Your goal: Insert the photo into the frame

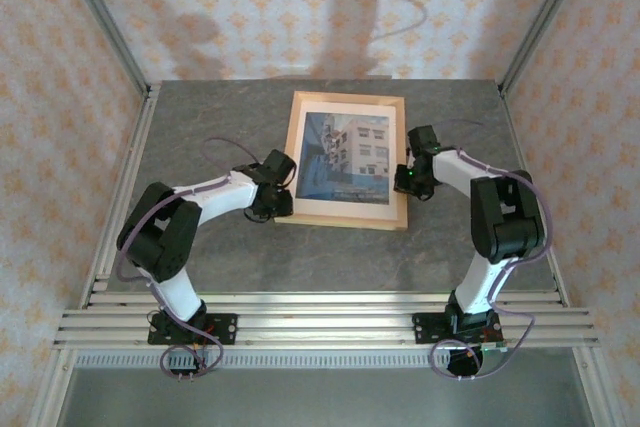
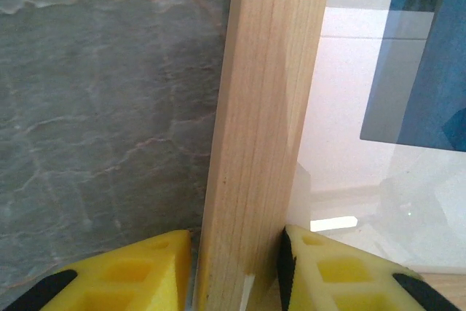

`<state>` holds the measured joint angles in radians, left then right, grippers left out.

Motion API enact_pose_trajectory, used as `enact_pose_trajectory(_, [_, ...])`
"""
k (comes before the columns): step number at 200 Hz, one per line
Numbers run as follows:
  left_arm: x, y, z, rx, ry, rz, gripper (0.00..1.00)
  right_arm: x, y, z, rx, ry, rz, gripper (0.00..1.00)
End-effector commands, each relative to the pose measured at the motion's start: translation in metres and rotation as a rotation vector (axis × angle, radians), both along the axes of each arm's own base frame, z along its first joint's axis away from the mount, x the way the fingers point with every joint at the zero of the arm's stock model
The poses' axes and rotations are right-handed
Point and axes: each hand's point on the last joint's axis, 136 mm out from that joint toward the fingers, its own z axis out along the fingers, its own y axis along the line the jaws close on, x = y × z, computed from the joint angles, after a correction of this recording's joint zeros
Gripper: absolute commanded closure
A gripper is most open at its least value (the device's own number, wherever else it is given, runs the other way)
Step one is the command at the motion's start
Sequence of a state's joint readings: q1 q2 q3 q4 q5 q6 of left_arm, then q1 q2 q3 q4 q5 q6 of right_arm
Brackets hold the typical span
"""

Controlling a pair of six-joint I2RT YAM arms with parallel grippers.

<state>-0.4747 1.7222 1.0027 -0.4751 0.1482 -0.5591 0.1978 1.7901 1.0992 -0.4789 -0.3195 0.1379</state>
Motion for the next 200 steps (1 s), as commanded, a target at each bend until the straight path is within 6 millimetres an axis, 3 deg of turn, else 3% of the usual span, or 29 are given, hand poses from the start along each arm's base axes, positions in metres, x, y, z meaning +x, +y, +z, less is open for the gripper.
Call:
enact_pose_trajectory(1, [-0.019, 0.019, -0.008, 0.058, 0.063, 0.017, 0.63, 0.011, 0.015, -0.004, 0.017, -0.005, 0.012, 0.83])
enact_pose_trajectory(72, [-0.023, 0.022, -0.013, 0.066, 0.077, 0.019, 0.61, 0.018, 0.023, -0.007, 0.006, 0.007, 0.026, 0.83])
enact_pose_trajectory(103, [-0.020, 0.026, -0.004, 0.086, 0.070, 0.019, 0.48, 0.019, 0.021, 0.000, -0.001, -0.006, 0.021, 0.81])
enact_pose_trajectory(137, [-0.014, 0.029, 0.021, 0.093, 0.027, 0.023, 0.34, 0.027, 0.014, 0.031, 0.002, -0.069, 0.003, 0.67])
enact_pose_trajectory(162, [-0.005, 0.036, 0.046, 0.106, -0.034, 0.021, 0.19, 0.034, -0.006, 0.054, -0.003, -0.129, -0.043, 0.62])
enact_pose_trajectory(182, [0.006, 0.053, 0.062, 0.136, -0.094, 0.058, 0.09, 0.038, -0.039, 0.063, -0.071, -0.178, -0.100, 0.61])
enact_pose_trajectory(200, [0.020, 0.077, 0.075, 0.174, -0.151, 0.111, 0.06, 0.042, -0.072, 0.065, -0.125, -0.235, -0.165, 0.60])
